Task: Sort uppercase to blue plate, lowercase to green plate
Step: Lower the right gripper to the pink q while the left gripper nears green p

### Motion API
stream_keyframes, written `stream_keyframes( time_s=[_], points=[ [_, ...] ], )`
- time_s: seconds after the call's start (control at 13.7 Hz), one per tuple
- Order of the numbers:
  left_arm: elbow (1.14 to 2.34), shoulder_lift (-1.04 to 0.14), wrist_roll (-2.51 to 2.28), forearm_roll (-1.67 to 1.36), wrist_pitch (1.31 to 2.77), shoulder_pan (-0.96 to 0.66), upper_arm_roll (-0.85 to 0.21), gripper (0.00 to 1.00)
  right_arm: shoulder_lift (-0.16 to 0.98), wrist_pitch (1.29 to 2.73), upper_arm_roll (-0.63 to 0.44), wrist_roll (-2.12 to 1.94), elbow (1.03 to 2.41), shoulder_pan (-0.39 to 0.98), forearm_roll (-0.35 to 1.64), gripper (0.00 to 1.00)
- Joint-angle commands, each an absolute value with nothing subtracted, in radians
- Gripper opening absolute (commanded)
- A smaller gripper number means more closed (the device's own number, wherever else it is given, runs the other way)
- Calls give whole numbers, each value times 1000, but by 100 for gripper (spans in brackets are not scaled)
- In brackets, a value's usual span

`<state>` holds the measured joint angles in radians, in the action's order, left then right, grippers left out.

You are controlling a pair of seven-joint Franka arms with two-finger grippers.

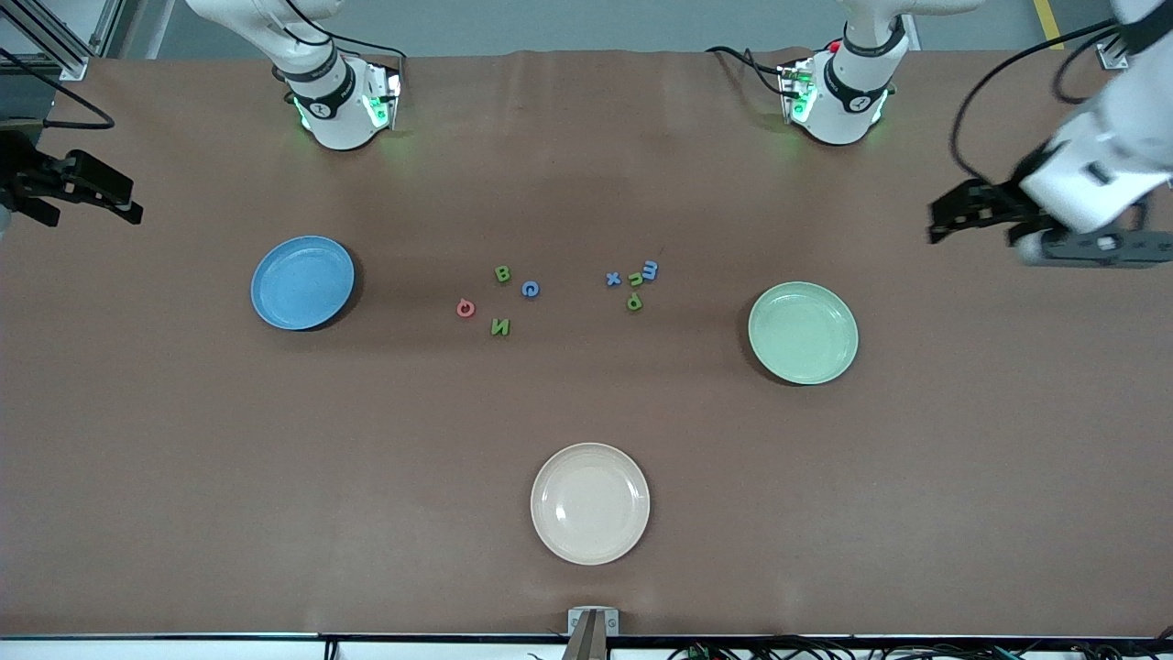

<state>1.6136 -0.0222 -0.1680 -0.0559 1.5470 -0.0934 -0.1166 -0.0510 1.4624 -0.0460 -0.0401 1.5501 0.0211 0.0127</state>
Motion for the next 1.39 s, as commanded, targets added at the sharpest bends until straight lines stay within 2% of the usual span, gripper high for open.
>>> stream_keyframes(
  time_s=[0.0,0.29,0.59,0.8,0.95,1.1,1.32],
  points=[
    [1601,-106,-247,-57,1561,-101,-216,100,-49,1465,-40,-54,1549,11,-3,100],
    [1605,-263,-504,-43,1711,-135,-373,100,17,1486,-40,-63,1545,20,-2,100],
    [1612,-379,-707,-14,1857,-270,-371,100,142,1502,-37,-61,1542,34,-14,100],
    [1618,-495,-839,29,2005,-345,-371,100,176,1535,-35,-48,1565,72,3,100],
    [1608,-582,-912,96,2032,-385,-367,100,205,1613,-35,-46,1594,142,3,100],
    [1620,-636,-1016,162,2147,-394,-367,100,247,1718,-35,-40,1650,187,53,100],
    [1644,-702,-1091,204,2229,-429,-362,100,249,1914,-35,-40,1802,241,114,100]
  ],
)
